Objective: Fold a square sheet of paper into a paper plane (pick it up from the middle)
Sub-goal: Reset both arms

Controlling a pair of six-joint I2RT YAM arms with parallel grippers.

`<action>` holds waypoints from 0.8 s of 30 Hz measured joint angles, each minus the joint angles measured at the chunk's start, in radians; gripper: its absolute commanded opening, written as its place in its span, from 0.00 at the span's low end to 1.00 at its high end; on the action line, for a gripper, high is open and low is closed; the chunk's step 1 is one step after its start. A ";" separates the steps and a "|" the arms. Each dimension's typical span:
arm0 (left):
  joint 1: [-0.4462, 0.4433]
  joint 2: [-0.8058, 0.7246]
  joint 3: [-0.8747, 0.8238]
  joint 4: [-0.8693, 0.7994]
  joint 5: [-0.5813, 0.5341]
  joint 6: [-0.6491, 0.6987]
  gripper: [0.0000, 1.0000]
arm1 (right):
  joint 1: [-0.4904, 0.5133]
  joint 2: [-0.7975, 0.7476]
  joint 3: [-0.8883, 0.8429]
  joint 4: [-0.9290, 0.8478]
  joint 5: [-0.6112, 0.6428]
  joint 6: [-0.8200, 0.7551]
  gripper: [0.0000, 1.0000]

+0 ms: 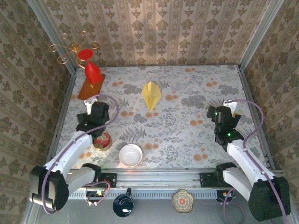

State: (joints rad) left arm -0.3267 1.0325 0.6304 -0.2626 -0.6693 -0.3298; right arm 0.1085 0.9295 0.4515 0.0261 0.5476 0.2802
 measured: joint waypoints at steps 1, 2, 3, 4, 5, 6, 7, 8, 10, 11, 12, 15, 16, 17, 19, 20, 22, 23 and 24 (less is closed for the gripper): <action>0.031 -0.005 -0.033 0.037 0.009 0.020 1.00 | -0.013 0.024 -0.006 0.021 0.002 -0.012 1.00; 0.060 -0.005 -0.059 0.070 0.021 0.037 1.00 | -0.024 0.052 -0.009 0.049 0.002 -0.021 1.00; 0.097 -0.005 -0.091 0.116 0.042 0.057 1.00 | -0.031 0.082 -0.012 0.084 0.000 -0.032 1.00; 0.134 -0.004 -0.121 0.165 0.069 0.076 1.00 | -0.036 0.112 -0.019 0.132 -0.006 -0.044 1.00; 0.161 -0.002 -0.146 0.209 0.098 0.092 1.00 | -0.037 0.137 -0.027 0.172 -0.015 -0.051 1.00; 0.192 0.004 -0.173 0.264 0.132 0.111 1.00 | -0.039 0.165 -0.038 0.220 -0.032 -0.062 1.00; 0.218 0.013 -0.198 0.321 0.170 0.130 1.00 | -0.039 0.194 -0.048 0.270 -0.049 -0.071 1.00; 0.234 0.022 -0.217 0.366 0.198 0.147 1.00 | -0.039 0.221 -0.055 0.309 -0.065 -0.079 1.00; 0.259 0.051 -0.252 0.471 0.268 0.190 1.00 | -0.039 0.290 -0.065 0.396 -0.103 -0.103 1.00; 0.266 0.066 -0.259 0.507 0.298 0.208 1.00 | -0.039 0.316 -0.067 0.428 -0.119 -0.113 1.00; 0.273 0.082 -0.266 0.552 0.335 0.227 1.00 | -0.039 0.345 -0.068 0.467 -0.138 -0.126 1.00; 0.292 0.125 -0.281 0.688 0.438 0.259 1.00 | -0.045 0.399 -0.068 0.558 -0.195 -0.155 1.00; 0.298 0.145 -0.288 0.743 0.470 0.265 1.00 | -0.050 0.417 -0.068 0.596 -0.216 -0.163 1.00; 0.303 0.165 -0.293 0.785 0.494 0.272 1.00 | -0.054 0.434 -0.067 0.625 -0.232 -0.170 1.00; 0.309 0.226 -0.296 0.872 0.540 0.283 1.00 | -0.066 0.486 -0.066 0.686 -0.269 -0.180 1.00; 0.310 0.253 -0.296 0.898 0.557 0.287 1.00 | -0.068 0.510 -0.066 0.705 -0.282 -0.183 1.00; 0.313 0.295 -0.296 0.925 0.595 0.302 1.00 | -0.072 0.560 -0.066 0.736 -0.314 -0.195 1.00; 0.313 0.307 -0.295 0.935 0.604 0.309 1.00 | -0.072 0.576 -0.066 0.745 -0.323 -0.199 1.00; 0.315 0.320 -0.294 0.949 0.614 0.314 1.00 | -0.072 0.589 -0.066 0.750 -0.336 -0.201 1.00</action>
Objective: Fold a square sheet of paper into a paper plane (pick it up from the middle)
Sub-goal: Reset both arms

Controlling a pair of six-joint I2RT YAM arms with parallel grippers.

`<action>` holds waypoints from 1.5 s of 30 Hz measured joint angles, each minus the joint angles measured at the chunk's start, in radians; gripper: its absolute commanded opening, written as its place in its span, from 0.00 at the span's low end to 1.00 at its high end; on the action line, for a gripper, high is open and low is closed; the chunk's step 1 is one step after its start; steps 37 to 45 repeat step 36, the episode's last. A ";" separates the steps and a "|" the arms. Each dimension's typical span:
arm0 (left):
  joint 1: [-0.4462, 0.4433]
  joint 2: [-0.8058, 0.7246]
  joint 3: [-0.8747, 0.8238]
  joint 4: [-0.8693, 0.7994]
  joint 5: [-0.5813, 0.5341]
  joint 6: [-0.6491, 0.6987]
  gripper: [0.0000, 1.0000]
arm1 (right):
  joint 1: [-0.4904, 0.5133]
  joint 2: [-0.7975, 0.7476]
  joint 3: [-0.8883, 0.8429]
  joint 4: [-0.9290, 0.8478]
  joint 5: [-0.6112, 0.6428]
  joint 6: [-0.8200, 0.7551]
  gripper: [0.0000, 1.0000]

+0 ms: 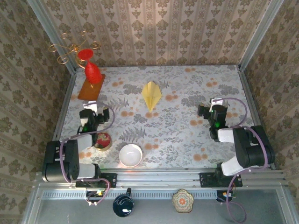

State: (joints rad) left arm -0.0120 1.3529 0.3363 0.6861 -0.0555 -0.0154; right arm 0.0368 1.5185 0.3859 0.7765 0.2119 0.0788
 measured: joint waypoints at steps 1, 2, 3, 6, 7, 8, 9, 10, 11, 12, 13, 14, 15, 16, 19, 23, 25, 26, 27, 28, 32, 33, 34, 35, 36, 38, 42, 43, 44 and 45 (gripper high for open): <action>0.001 0.013 0.002 0.016 0.008 0.008 1.00 | 0.000 0.005 0.000 0.005 -0.010 -0.002 1.00; 0.001 0.028 0.005 0.032 0.013 0.013 1.00 | 0.000 0.006 0.000 0.010 -0.016 -0.002 1.00; 0.001 0.052 0.011 0.058 0.019 0.018 1.00 | 0.000 0.006 0.000 0.019 -0.021 -0.005 1.00; 0.001 0.140 0.022 0.134 0.031 0.029 1.00 | -0.002 0.006 0.000 0.040 -0.035 -0.005 1.00; 0.001 0.167 0.023 0.153 0.033 0.032 1.00 | -0.003 0.006 0.000 0.044 -0.038 -0.005 1.00; 0.001 0.181 0.023 0.159 0.034 0.034 1.00 | -0.003 0.006 0.000 0.045 -0.039 -0.005 1.00; 0.001 0.191 0.023 0.159 0.034 0.035 1.00 | -0.003 0.006 0.000 0.047 -0.041 -0.005 1.00; 0.000 0.195 0.023 0.160 0.033 0.036 1.00 | -0.003 0.006 0.000 0.048 -0.042 -0.005 1.00; 0.000 0.195 0.025 0.161 0.030 0.037 1.00 | -0.003 0.006 0.000 0.048 -0.042 -0.005 1.00; -0.003 0.195 0.029 0.164 0.020 0.039 1.00 | -0.003 0.006 0.000 0.048 -0.042 -0.006 1.00; -0.006 0.195 0.032 0.170 0.009 0.039 1.00 | -0.003 0.006 0.000 0.048 -0.042 -0.005 1.00; -0.010 0.195 0.033 0.177 0.003 0.040 1.00 | -0.003 0.006 0.000 0.048 -0.042 -0.005 1.00; -0.014 0.195 0.034 0.183 -0.006 0.040 1.00 | -0.003 0.006 0.000 0.048 -0.042 -0.005 1.00; -0.017 0.195 0.034 0.185 -0.013 0.043 1.00 | -0.003 0.006 0.000 0.048 -0.042 -0.005 1.00; -0.020 0.195 0.034 0.185 -0.024 0.044 1.00 | -0.003 0.006 0.000 0.050 -0.042 -0.005 1.00; -0.020 0.195 0.034 0.185 -0.031 0.046 1.00 | -0.003 0.006 0.000 0.051 -0.042 -0.005 1.00; -0.020 0.195 0.035 0.185 -0.031 0.046 1.00 | -0.003 0.006 0.000 0.051 -0.042 -0.005 1.00; -0.020 0.195 0.035 0.185 -0.031 0.046 1.00 | -0.003 0.006 0.000 0.051 -0.042 -0.005 1.00; -0.020 0.195 0.035 0.185 -0.031 0.046 1.00 | -0.003 0.006 0.000 0.051 -0.042 -0.005 1.00; -0.020 0.195 0.035 0.185 -0.031 0.046 1.00 | -0.003 0.006 0.000 0.051 -0.042 -0.005 1.00; -0.020 0.195 0.038 0.183 -0.031 0.047 1.00 | -0.003 0.006 0.000 0.051 -0.042 -0.005 1.00; -0.019 0.195 0.040 0.183 -0.030 0.046 1.00 | -0.003 0.006 0.000 0.051 -0.042 -0.005 1.00; -0.019 0.195 0.042 0.182 -0.030 0.046 1.00 | -0.003 0.006 0.000 0.051 -0.042 -0.005 1.00; -0.019 0.195 0.043 0.182 -0.030 0.047 1.00 | -0.003 0.006 0.000 0.051 -0.042 -0.005 1.00; -0.019 0.195 0.043 0.182 -0.030 0.047 1.00 | -0.003 0.006 0.000 0.051 -0.042 -0.005 1.00; -0.019 0.195 0.043 0.182 -0.030 0.047 1.00 | -0.003 0.006 0.000 0.051 -0.042 -0.005 1.00; -0.019 0.195 0.043 0.182 -0.030 0.047 1.00 | -0.003 0.006 0.000 0.051 -0.042 -0.005 1.00; -0.019 0.195 0.043 0.182 -0.030 0.047 1.00 | -0.003 0.006 0.000 0.051 -0.042 -0.005 1.00; -0.019 0.195 0.043 0.182 -0.030 0.047 1.00 | -0.003 0.006 0.000 0.051 -0.042 -0.005 1.00; -0.019 0.195 0.043 0.182 -0.030 0.047 1.00 | -0.003 0.006 0.000 0.051 -0.042 -0.005 1.00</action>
